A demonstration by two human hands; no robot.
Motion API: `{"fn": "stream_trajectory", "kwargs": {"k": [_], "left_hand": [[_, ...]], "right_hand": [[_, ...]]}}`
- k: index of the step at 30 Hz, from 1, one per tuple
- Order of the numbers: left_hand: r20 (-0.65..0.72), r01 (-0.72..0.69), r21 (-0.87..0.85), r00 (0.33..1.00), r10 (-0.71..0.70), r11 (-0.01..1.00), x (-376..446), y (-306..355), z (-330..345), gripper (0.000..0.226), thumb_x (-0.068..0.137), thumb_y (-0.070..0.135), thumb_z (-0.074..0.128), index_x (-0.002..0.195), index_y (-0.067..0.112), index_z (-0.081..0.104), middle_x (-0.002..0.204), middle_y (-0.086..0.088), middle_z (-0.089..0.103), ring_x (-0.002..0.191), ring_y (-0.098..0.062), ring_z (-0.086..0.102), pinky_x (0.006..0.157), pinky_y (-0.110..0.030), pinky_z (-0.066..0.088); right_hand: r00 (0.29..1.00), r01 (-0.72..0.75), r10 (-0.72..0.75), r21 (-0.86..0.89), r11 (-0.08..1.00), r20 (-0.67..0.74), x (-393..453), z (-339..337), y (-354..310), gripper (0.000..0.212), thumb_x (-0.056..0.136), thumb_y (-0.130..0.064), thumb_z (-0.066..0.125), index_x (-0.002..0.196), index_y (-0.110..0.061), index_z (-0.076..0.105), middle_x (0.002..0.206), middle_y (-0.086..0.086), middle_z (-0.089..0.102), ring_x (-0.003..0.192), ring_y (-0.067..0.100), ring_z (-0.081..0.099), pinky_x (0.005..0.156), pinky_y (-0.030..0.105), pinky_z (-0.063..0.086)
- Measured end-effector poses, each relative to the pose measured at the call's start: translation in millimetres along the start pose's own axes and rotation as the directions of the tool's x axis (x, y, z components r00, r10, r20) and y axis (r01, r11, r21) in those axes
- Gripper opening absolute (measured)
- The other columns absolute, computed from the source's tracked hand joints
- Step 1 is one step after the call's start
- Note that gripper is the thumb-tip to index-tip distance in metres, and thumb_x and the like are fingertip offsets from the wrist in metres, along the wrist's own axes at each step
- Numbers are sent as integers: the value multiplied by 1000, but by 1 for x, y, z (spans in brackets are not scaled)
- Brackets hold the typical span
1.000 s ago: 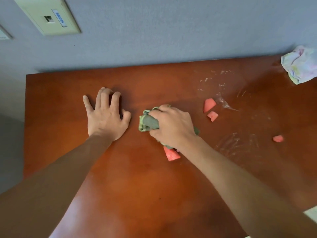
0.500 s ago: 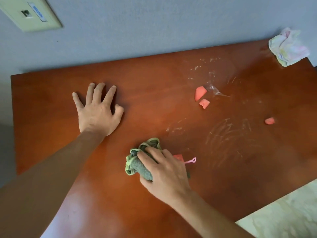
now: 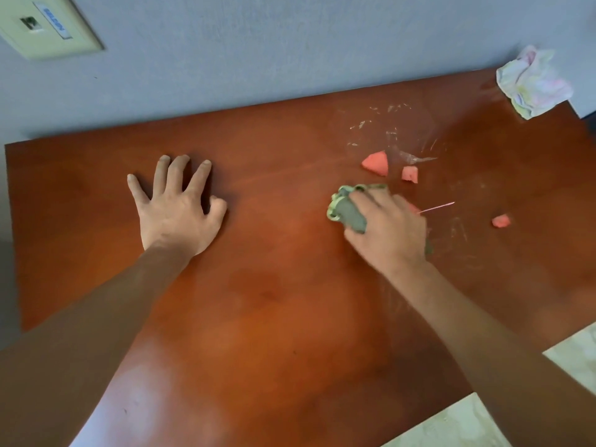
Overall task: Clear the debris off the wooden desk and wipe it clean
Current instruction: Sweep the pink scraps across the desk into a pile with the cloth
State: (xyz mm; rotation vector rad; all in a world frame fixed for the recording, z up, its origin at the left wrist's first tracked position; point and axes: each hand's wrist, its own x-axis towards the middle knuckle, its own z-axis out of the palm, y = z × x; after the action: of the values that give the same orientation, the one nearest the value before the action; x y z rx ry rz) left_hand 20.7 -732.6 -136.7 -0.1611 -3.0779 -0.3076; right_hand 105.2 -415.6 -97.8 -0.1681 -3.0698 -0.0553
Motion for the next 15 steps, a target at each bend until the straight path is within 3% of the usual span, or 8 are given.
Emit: {"fn": "stream_trajectory", "kwargs": {"k": [3, 6, 8, 9, 11, 13, 15], "left_hand": [[5, 4, 1, 1000, -4, 1000, 0, 0, 0, 59, 97, 47, 43, 153, 30, 44, 160, -6, 35, 156, -27, 16, 121, -72, 7], [9, 5, -2, 1000, -5, 1000, -1, -1, 0, 59, 97, 47, 43, 153, 30, 44, 160, -5, 35, 157, -27, 16, 121, -72, 7], [11, 8, 0, 1000, -8, 1000, 0, -1, 0, 60, 96, 48, 40, 154, 31, 43, 161, -5, 34, 157, -26, 15, 121, -71, 7], [14, 10, 2, 1000, -10, 1000, 0, -1, 0, 61, 96, 49, 38, 154, 31, 43, 161, -4, 34, 157, -25, 14, 122, -71, 7], [15, 11, -3, 1000, -11, 1000, 0, -1, 0, 63, 94, 51, 35, 154, 31, 43, 161, -4, 34, 157, -24, 14, 122, -70, 7], [17, 11, -13, 1000, -10, 1000, -1, 0, -1, 64, 94, 51, 34, 154, 32, 43, 161, -4, 34, 157, -24, 14, 122, -70, 7], [27, 10, -13, 1000, -9, 1000, 0, 0, -3, 64, 94, 52, 34, 154, 32, 43, 162, -3, 34, 157, -24, 14, 122, -70, 7]], "right_hand": [[999, 37, -39, 132, 991, 13, -42, 2, -46, 48, 77, -49, 69, 121, -32, 65, 112, -5, 65, 91, 25, 63, 66, 32, 53], [925, 367, -379, 213, 906, 20, -76, 2, -72, 48, 81, -50, 65, 125, -30, 65, 115, -8, 66, 92, 19, 64, 63, 29, 56], [891, 426, -449, 231, 875, 60, -65, 1, -62, 50, 82, -52, 67, 128, -32, 65, 119, -9, 66, 94, 18, 65, 64, 31, 59], [924, 355, -376, 206, 912, 69, -52, 1, -56, 50, 81, -53, 69, 127, -33, 65, 119, -9, 66, 94, 19, 66, 64, 32, 59], [996, 49, -58, 141, 989, 66, -17, 0, -48, 51, 81, -54, 70, 128, -34, 64, 122, -7, 64, 99, 24, 66, 69, 34, 56], [975, -216, 205, 139, 966, 86, 5, 1, -56, 53, 83, -54, 70, 131, -33, 63, 125, -4, 61, 108, 26, 62, 75, 35, 52], [991, -132, 130, 161, 978, 27, -5, 2, -81, 52, 80, -51, 71, 127, -31, 64, 119, -3, 60, 105, 27, 61, 71, 35, 52]]}}
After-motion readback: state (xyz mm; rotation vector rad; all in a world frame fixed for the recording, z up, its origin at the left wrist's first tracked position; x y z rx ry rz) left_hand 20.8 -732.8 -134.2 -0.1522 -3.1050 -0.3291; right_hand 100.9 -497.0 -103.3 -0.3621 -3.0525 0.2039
